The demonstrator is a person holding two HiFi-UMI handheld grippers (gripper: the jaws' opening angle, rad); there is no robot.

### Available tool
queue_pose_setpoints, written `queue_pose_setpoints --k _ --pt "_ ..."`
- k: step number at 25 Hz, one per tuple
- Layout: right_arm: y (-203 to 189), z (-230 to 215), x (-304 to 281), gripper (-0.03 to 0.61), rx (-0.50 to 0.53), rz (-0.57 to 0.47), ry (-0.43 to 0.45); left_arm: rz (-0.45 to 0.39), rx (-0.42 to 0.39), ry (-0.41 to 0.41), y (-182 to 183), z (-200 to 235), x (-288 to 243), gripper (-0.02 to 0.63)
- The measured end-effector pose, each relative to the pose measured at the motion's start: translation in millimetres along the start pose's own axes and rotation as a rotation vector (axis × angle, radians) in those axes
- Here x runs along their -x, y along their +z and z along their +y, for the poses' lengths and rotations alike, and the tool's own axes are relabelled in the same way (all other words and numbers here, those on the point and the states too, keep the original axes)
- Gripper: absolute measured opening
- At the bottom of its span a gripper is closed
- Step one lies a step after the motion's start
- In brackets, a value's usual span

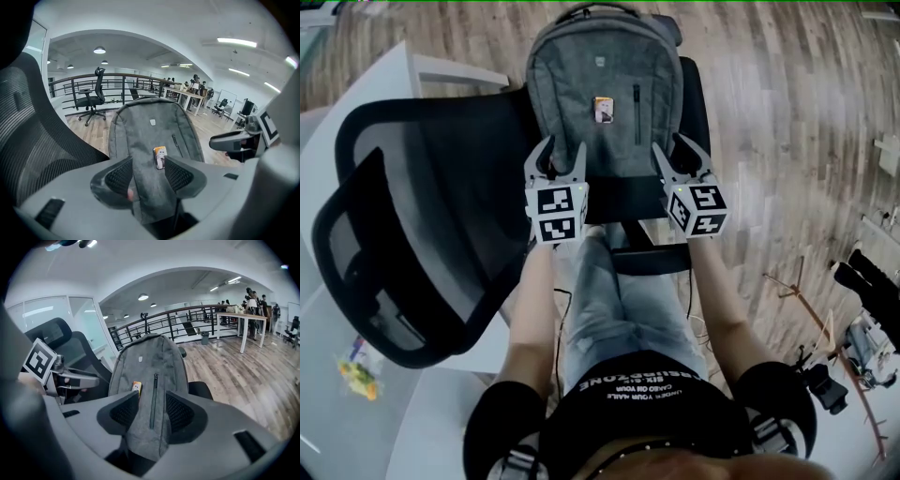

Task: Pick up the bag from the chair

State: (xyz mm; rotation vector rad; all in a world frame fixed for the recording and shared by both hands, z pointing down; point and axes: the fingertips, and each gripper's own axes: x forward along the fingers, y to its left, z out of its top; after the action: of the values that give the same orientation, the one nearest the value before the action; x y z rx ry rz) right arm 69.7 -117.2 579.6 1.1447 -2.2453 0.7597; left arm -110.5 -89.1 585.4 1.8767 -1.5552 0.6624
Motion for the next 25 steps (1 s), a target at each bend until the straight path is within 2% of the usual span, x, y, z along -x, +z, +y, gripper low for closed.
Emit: queue_pose_setpoints --k 5,10,17,25 --pt "-11.4 -18.9 -16.3 0.203 0.003 0.036 -0.038 0.027 -0.041 0.036 -7.4 15.5 -16.8 0.209" --pt "-19.4 -32.0 -27.8 0.229 0.023 0.065 -0.049 0.057 -0.043 0.061 -18.5 27.1 -30.0 0.216" --pt "-28.4 -43.1 -37.3 0.236 0.028 0.098 -0.066 0.094 -0.024 0.09 -31.3 46.8 -44.1 0.218" --pt "-37.8 -51.2 -47.3 0.236 0.031 0.132 -0.071 0.144 -0.048 0.116 -43.9 62.9 -57.3 0.218"
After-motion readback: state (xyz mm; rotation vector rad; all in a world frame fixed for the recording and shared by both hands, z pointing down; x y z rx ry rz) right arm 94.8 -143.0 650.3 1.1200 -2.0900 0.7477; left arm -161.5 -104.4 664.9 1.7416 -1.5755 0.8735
